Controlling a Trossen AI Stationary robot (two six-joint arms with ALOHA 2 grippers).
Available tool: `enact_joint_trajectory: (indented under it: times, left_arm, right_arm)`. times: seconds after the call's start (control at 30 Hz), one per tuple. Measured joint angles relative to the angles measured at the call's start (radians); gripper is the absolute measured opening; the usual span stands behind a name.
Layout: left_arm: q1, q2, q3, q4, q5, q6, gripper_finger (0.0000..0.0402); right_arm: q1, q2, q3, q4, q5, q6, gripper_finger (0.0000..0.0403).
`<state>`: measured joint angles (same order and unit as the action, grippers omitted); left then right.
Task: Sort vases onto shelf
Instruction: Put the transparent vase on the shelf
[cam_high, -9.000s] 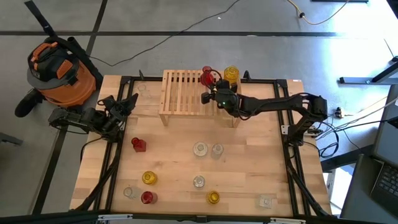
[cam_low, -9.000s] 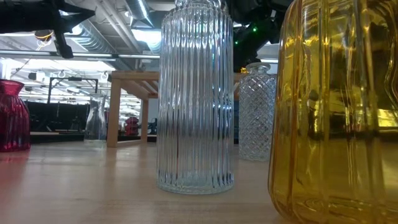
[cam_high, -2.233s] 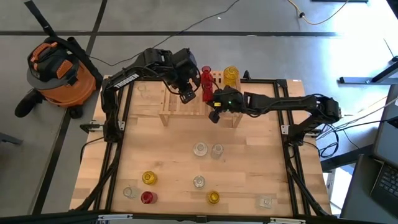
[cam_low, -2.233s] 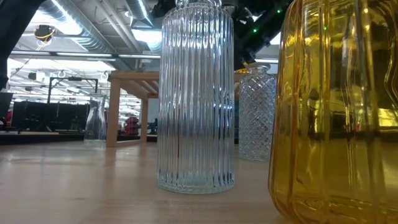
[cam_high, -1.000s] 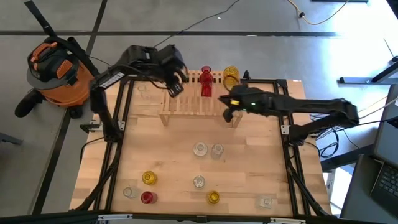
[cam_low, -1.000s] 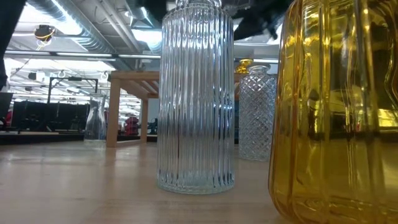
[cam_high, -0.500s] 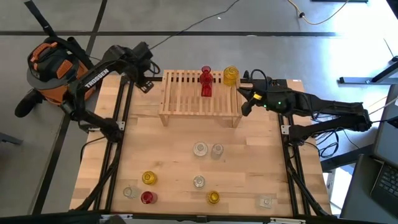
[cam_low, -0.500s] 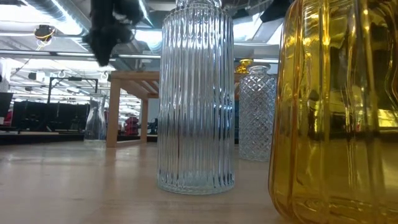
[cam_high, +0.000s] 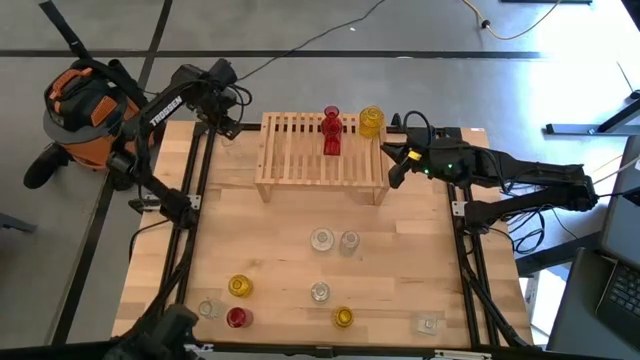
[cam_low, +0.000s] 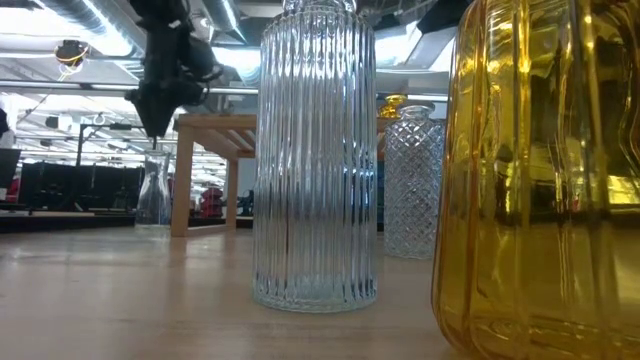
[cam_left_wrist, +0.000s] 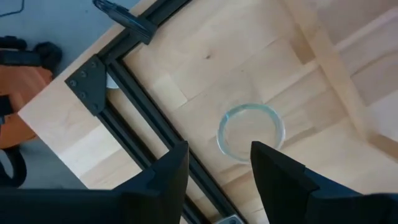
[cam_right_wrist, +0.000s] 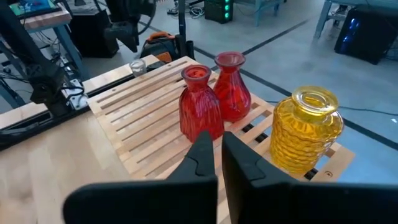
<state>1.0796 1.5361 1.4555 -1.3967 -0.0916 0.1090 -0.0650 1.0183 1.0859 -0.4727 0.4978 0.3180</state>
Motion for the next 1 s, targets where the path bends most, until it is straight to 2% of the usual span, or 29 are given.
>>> enact_joint_trajectory:
  times: [0.27,0.43,0.57,0.7,0.73,1.0]
  left_arm:
    - [0.007,0.1,-0.002,0.003,0.005,0.007,0.0164]
    - [0.007,0.131,-0.053,0.005,0.006,0.02,0.016]
    - [0.007,0.131,-0.115,-0.002,0.009,0.112,0.0118]
    - [0.007,0.121,-0.146,-0.01,0.027,0.137,0.0028]
    - [0.007,0.116,-0.148,-0.006,0.036,0.136,0.0018]
    - [-0.017,-0.027,-0.106,-0.037,0.024,0.132,0.0012]
  right_arm:
    - [0.0,0.0,0.0,0.004,-0.014,0.022,0.0]
    - [0.0,0.0,0.0,0.004,-0.019,0.026,0.0]
    - [0.0,0.0,0.0,0.003,-0.02,0.026,0.0]
    - [0.0,0.0,0.0,0.003,-0.019,0.026,0.0]
    - [0.0,0.0,0.0,0.003,-0.019,0.026,0.0]
    - [-0.001,0.0,0.0,0.001,-0.019,0.026,0.0]
